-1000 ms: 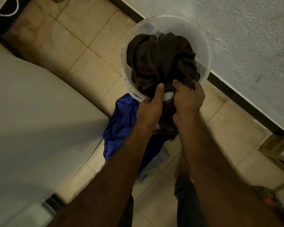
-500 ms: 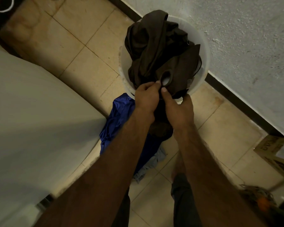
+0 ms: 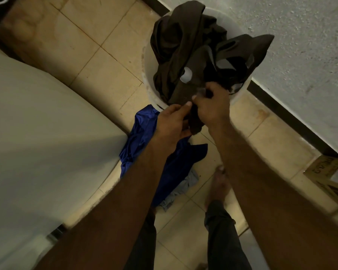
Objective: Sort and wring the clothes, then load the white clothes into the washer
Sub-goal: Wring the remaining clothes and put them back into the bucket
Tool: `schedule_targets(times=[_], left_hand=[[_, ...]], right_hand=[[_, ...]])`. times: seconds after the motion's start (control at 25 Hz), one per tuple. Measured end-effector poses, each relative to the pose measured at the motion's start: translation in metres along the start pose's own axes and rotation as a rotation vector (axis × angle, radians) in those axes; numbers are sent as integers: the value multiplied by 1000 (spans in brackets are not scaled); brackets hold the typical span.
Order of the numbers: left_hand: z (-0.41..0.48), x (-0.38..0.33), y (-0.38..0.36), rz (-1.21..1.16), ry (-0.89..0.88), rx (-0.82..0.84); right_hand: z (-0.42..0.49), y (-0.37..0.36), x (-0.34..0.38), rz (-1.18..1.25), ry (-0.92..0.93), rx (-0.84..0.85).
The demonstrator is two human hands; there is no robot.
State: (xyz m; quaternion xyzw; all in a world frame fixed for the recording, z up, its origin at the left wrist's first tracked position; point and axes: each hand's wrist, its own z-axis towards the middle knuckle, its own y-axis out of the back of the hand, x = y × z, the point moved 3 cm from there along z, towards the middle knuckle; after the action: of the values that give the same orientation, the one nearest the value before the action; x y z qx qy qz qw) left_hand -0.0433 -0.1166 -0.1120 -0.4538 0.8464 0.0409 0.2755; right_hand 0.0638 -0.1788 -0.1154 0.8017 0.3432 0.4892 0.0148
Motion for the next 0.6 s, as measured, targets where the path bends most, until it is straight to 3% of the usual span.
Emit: schedule_targets(times=[0.08,0.2,0.32,0.4,0.48,0.6], left_hand=[[8,-7,2,-18,-42,-34],[20,-6,19,30,-118,-132],[28,19,65,229,-219,-363],[26,54,99,455,-127,-402],[17,98,131,754,43,-334],[5,161,179,1203,278,-249]], right_hand=[[-12,-8,-21,-272,91,26],[-36,-6,-42,-559,249,-165],[-63,-12,-63,-497,142,-195],[-71,-19,-80,-412,4,-157],[-74,-23,-92,-427,-108,-95],[-72,-33,-109,-412,-224,139]])
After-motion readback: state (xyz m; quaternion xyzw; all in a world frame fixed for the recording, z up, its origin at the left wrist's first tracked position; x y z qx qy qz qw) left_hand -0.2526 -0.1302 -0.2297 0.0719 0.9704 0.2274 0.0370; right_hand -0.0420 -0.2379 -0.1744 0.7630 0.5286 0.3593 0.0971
